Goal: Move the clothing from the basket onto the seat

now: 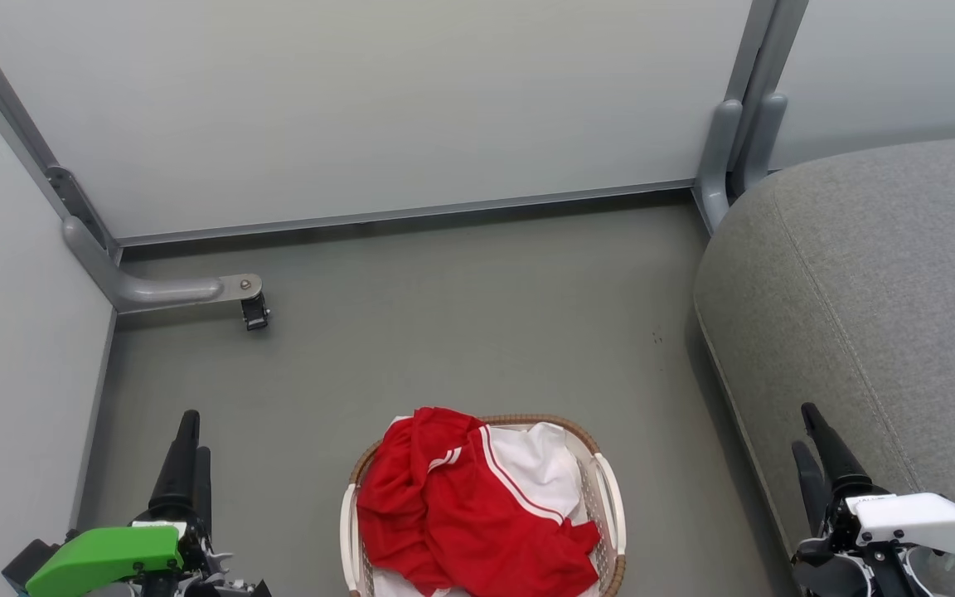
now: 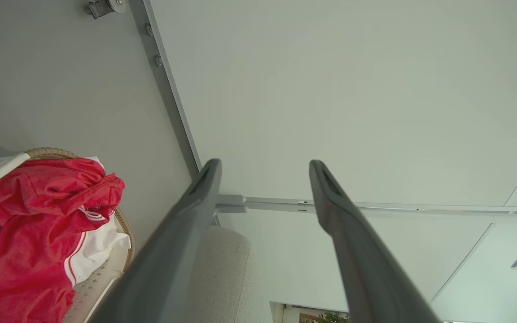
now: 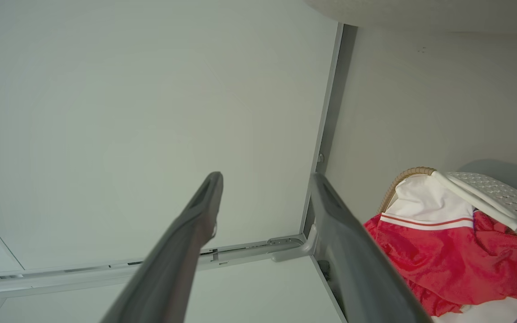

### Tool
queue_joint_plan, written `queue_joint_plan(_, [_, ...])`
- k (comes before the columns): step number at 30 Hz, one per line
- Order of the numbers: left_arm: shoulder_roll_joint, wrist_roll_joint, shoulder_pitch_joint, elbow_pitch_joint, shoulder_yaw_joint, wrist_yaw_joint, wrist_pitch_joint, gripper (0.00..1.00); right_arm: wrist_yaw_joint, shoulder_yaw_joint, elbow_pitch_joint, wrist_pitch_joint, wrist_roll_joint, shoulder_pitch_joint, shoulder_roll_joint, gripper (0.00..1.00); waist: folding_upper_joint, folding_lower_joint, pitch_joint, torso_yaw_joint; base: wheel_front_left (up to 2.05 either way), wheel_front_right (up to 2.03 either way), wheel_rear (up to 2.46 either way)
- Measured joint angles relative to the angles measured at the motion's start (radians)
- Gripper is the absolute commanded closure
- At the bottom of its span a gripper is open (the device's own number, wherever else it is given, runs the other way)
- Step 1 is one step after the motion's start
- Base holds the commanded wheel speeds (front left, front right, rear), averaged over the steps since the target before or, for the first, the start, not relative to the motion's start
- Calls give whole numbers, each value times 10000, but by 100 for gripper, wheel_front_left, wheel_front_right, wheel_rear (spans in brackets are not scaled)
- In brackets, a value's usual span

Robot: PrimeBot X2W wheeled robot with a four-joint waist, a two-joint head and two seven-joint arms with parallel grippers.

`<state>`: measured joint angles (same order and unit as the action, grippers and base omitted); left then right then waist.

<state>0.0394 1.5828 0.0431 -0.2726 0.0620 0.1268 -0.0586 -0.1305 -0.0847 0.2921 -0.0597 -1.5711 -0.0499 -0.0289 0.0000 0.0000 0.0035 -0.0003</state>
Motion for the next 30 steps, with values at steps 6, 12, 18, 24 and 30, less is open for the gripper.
queue_joint_plan(6, [2, -382, -114, 238, -105, 0, 272, 0, 2, -90, -132, 270, 598, 2, -10, 0, 0, 0, -3, 0, 0, 0, 0])
queue_joint_plan(12, [4, -1216, -114, 566, -228, 0, 518, 0, 0, -174, -370, 525, 1442, 2, -27, 0, 0, 0, -8, 6, 0, 0, 0])
queue_joint_plan(18, [8, -2516, -115, 849, -374, 0, 750, 0, 0, -148, -775, 755, 2681, 22, -35, 0, 0, 0, -1, 8, 0, 0, 0])
queue_joint_plan(24, [12, -3979, -126, 1124, -539, 0, 978, 0, 0, 105, -1384, 972, 4276, 83, -58, 0, 0, 0, 20, 3, 0, 0, 0])
queue_joint_plan(30, [15, -5599, -169, 1383, -688, -104, 1197, 0, 0, 441, -1645, 1183, 5749, 197, -81, 0, 0, 0, 37, 5, 0, 0, 0])
